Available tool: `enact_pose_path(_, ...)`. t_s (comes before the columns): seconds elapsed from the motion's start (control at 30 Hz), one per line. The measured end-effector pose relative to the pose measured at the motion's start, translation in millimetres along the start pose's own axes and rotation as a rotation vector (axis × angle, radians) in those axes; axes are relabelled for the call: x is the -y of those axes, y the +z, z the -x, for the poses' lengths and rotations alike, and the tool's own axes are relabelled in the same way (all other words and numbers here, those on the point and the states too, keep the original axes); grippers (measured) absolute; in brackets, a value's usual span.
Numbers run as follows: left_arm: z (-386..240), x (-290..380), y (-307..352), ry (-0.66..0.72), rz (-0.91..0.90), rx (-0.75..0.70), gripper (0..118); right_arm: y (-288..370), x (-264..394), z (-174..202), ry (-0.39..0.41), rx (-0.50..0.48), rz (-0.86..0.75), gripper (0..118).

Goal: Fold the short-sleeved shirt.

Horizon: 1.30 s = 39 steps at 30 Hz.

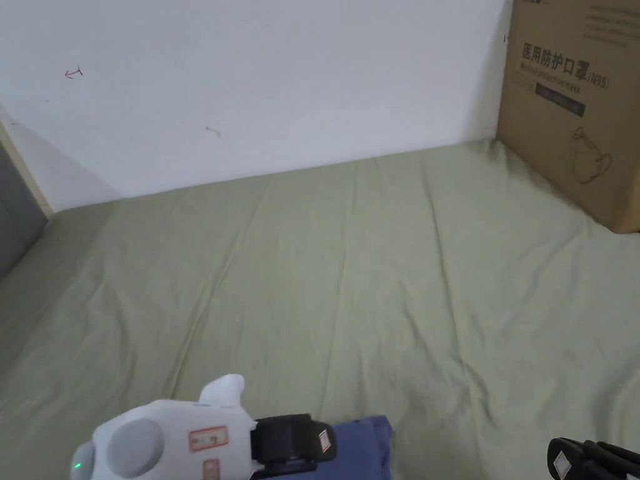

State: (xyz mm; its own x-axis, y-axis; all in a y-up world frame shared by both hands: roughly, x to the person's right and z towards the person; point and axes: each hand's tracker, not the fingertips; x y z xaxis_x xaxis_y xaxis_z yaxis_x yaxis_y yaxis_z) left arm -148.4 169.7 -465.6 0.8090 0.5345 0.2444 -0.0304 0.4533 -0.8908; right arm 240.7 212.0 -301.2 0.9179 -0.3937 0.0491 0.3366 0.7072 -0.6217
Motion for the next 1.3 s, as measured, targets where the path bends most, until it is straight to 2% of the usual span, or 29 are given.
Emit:
enact_pose_path(0.03, -1.9, 2.4, 7.4, -0.039, -0.019, -0.027, 61, -0.3, 0.1, -0.3, -0.003, -0.001, -0.003, 1)
enact_pose_path(0.07, -4.4, 6.1, 14.4, -0.079, -0.016, -0.057, 19, -1.2, -0.2, -0.2, -0.006, -0.006, -0.006, 1)
enact_pose_path(0.1, -8.1, 8.0, 7.4, -0.118, 0.005, -0.086, 0, -1.9, -0.5, 0.1, -0.007, -0.008, -0.008, 1)
enact_pose_path(0.2, -10.4, 27.5, -15.9, -0.136, 0.072, -0.034, 0, -2.9, -0.9, 2.1, -0.001, -0.015, -0.013, 1)
enact_pose_path(0.47, -25.3, 40.0, -123.0, -0.142, 0.184, -0.077, 0, -8.2, -0.1, -1.7, 0.029, -0.005, 0.003, 1)
enact_pose_path(0.57, -20.2, 41.1, -136.9, 0.049, 0.123, 0.096, 0, -12.5, 1.6, -5.0, 0.018, 0.0, 0.009, 1)
enact_pose_path(0.63, -25.8, 47.4, -142.5, 0.249, 0.161, 0.32, 0, -15.7, 3.4, -6.3, -0.01, -0.01, 0.021, 1)
enact_pose_path(0.67, -11.0, 44.4, -137.3, 0.292, 0.172, 0.372, 0, -16.2, 3.7, -6.0, -0.02, -0.015, 0.025, 1)
enact_pose_path(0.7, -11.8, 43.9, -130.2, 0.271, 0.129, 0.378, 0, -15.6, 4.0, -5.3, -0.027, -0.025, 0.028, 1)
enact_pose_path(0.73, -15.3, 40.3, -118.5, 0.174, 0.064, 0.336, 0, -15.2, 3.1, -4.0, -0.029, -0.032, 0.031, 1)
enact_pose_path(0.8, -28.6, 36.2, -87.0, 0.078, -0.011, 0.312, 0, -12.7, -1.0, 1.5, -0.022, -0.047, 0.027, 1)
enact_pose_path(0.87, -38.0, 30.3, -46.0, 0.04, -0.126, 0.287, 0, -6.7, -7.2, 10.1, -0.013, -0.068, 0.019, 1)
enact_pose_path(0.97, -44.2, 24.8, 27.9, -0.026, -0.37, 0.239, 0, 8.7, -19.5, 28.6, -0.018, -0.163, -0.043, 1)
enact_pose_path(1.07, -52.2, 29.2, 106.3, -0.134, -0.609, 0.094, 0, 24.9, -36.4, 56.5, 0.072, -0.193, -0.133, 1)
enact_pose_path(1.1, -57.5, 34.1, 134.9, -0.196, -0.696, 0.015, 0, 32.1, -44.0, 70.5, 0.136, -0.202, -0.183, 1)
enact_pose_path(1.17, -65.9, 40.9, 166.7, -0.286, -0.81, -0.144, 0, 40.0, -52.1, 88.7, 0.238, -0.181, -0.26, 1)
enact_pose_path(1.23, -75.4, 53.5, 192.7, -0.315, -0.934, -0.288, 0, 50.9, -55.7, 108.3, 0.329, -0.138, -0.394, 1)
enact_pose_path(1.3, -76.9, 68.1, 209.6, -0.295, -1.056, -0.336, 0, 59.9, -51.8, 117.0, 0.341, -0.107, -0.527, 1)
